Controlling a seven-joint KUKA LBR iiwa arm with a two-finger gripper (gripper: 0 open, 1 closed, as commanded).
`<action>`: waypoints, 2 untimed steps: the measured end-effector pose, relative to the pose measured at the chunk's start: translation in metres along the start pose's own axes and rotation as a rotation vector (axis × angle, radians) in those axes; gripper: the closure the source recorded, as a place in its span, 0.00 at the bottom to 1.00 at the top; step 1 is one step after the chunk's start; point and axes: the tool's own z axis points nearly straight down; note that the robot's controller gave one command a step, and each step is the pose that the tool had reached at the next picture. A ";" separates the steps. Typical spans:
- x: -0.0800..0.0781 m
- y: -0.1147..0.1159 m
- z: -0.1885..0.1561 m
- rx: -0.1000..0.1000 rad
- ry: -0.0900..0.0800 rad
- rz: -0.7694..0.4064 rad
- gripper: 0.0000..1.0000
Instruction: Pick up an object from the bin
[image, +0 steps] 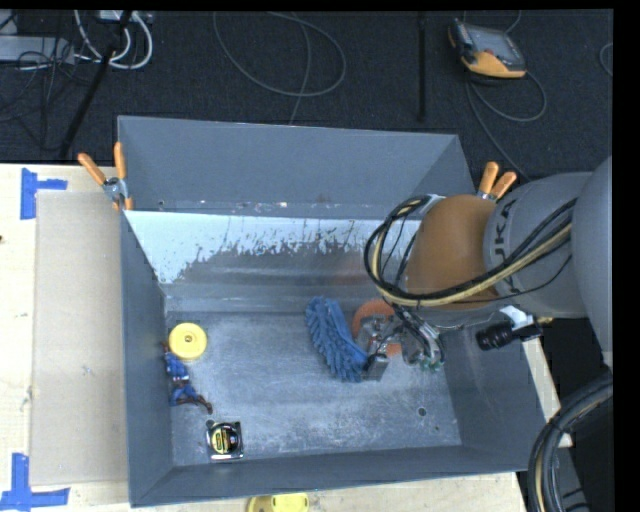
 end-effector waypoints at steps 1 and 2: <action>0.000 0.000 0.000 0.000 0.000 -0.002 1.00; 0.000 0.000 0.000 0.000 0.000 -0.003 1.00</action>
Offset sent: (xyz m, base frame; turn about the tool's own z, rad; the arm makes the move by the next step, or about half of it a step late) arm 0.0000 0.0000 0.0000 0.0000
